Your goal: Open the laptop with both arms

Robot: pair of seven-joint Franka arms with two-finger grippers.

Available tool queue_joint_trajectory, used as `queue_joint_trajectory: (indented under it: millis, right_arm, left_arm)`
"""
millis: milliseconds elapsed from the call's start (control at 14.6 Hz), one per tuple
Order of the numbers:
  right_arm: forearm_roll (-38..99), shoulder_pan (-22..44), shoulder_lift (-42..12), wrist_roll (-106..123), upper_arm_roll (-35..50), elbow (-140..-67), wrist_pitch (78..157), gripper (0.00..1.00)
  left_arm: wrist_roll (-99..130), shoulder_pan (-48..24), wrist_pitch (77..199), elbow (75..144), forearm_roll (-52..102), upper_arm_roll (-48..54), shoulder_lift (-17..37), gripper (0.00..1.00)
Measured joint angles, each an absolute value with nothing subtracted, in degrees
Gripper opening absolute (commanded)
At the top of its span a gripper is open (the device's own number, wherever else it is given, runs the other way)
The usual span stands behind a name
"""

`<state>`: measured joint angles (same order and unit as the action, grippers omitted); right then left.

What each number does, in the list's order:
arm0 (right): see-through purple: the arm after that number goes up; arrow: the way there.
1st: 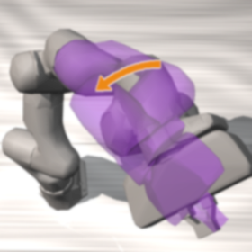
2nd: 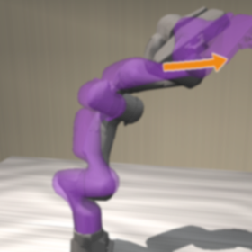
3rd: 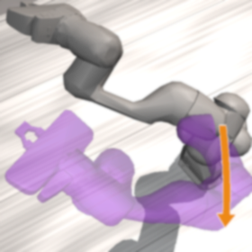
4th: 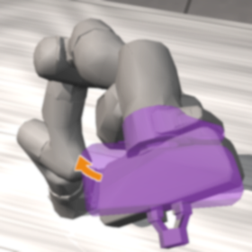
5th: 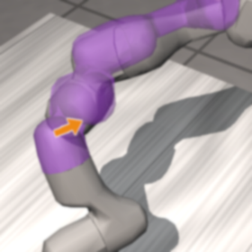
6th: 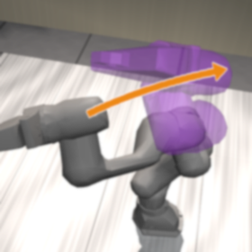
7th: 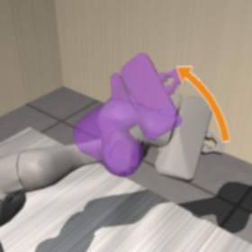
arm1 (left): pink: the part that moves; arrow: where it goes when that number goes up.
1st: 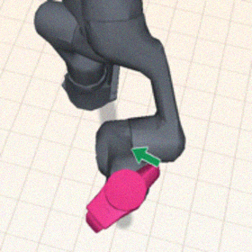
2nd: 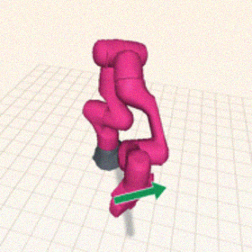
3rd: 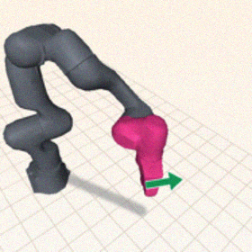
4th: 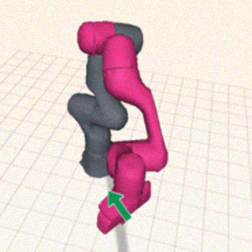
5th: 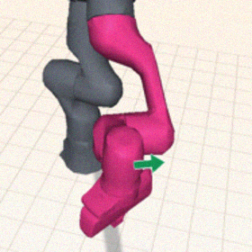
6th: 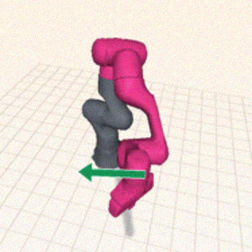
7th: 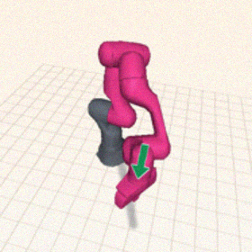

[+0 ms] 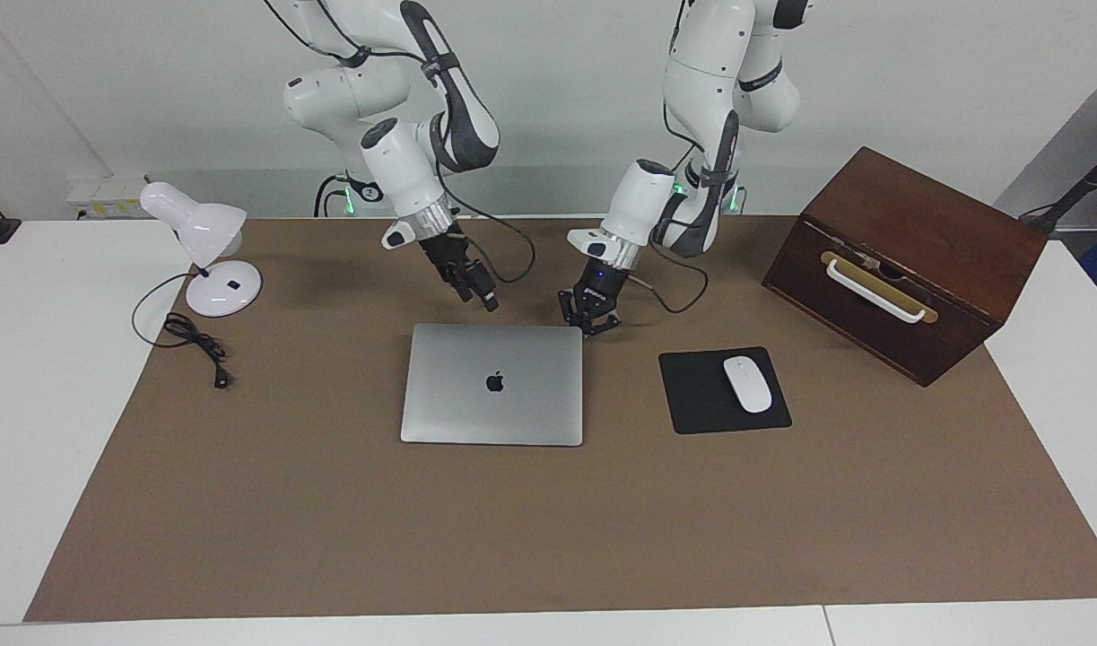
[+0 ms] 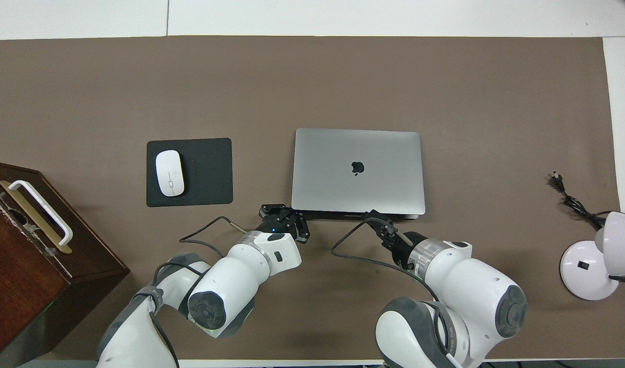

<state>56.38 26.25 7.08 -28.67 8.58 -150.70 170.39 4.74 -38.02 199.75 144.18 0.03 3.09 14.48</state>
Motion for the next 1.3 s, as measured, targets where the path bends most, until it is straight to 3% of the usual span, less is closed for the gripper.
queue_joint_trajectory:
  millis: [1304]
  right_arm:
    - [66.83, 28.63, 5.26, -27.79, 8.81, -145.78, 170.4, 1.0]
  left_arm:
    - [2.12, -38.03, 199.8, 144.16, -0.13, 3.06, 14.55, 0.0]
